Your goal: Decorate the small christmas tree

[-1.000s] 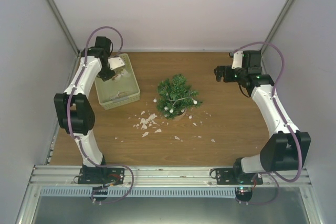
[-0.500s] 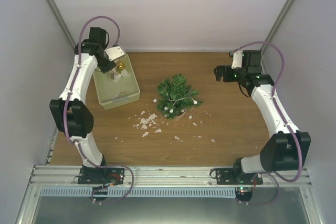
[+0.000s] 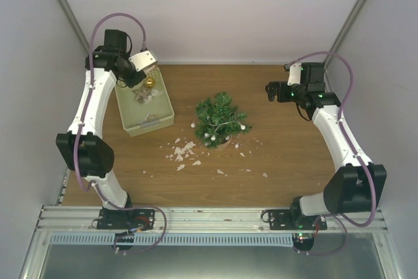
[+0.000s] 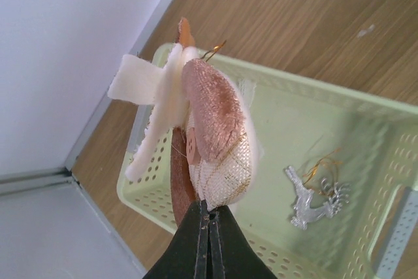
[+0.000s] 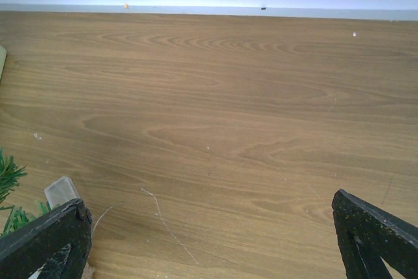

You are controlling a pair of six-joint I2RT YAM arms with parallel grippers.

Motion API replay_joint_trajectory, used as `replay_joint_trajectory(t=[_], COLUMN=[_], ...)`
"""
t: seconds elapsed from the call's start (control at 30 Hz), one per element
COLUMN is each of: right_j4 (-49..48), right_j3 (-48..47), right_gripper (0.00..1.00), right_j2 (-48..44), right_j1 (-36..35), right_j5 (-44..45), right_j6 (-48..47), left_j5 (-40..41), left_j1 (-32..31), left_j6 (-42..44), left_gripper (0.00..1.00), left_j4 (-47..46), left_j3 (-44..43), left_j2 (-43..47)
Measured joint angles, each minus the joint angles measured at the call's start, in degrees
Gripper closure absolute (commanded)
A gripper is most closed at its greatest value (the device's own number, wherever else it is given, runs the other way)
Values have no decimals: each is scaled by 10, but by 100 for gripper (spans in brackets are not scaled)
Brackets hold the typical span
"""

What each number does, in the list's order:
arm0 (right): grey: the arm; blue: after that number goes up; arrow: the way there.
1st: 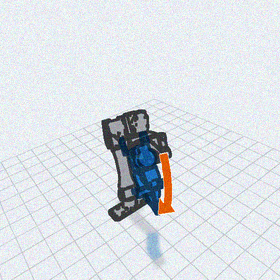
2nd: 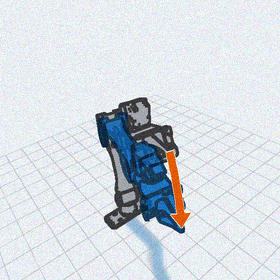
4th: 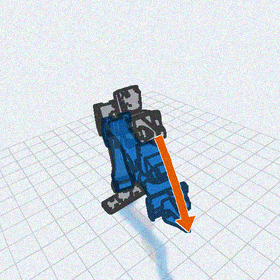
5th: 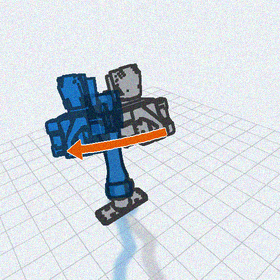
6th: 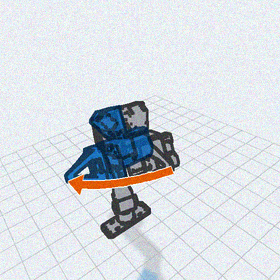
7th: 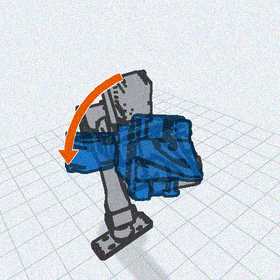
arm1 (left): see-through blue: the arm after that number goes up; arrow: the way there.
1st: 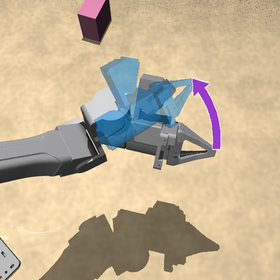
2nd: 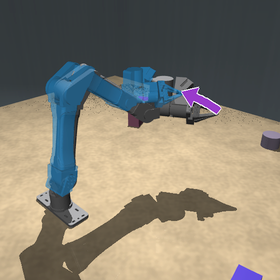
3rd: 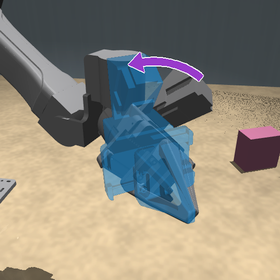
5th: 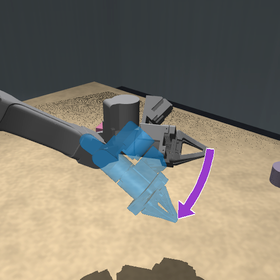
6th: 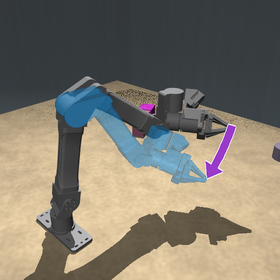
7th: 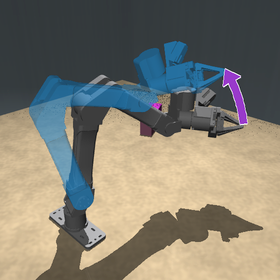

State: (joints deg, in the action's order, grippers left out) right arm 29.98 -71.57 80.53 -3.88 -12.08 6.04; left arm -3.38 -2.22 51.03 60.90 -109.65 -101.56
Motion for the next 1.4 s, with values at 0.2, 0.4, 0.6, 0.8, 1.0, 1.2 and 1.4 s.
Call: replay_joint_trajectory(t=[0.2, 0.4, 0.6, 0.8, 1.0, 1.2, 1.4], right_j4=[0, 0, 2, -4, -35, -82, -165], right_j3=[0, -3, -25, -69, -105, -118, -123], right_gripper=[0, 0, 0, 0, 1, 3, 4], right_j2=[0, 0, 0, -5, -8, -5, 23], right_j1=[0, 0, 0, 0, 0, -1, -13], right_j5=[0, -2, -39, -124, -222, -307, -372], right_j6=[0, 0, 25, 76, 141, 207, 296], left_j5=[-70, -137, -158, -141, -101, -41, 17], left_j1=[0, -4, -24, -66, -120, -154, -179], left_j6=[-6, -16, -26, -26, -24, -15, -7], left_gripper=[100, 100, 100, 100, 100, 100, 100], left_j4=[-11, -64, -134, -233, -352, -468, -555], left_j3=[21, 68, 110, 201, 283, 287, 287], left_j2=[39, 84, 107, 133, 171, 174, 170])
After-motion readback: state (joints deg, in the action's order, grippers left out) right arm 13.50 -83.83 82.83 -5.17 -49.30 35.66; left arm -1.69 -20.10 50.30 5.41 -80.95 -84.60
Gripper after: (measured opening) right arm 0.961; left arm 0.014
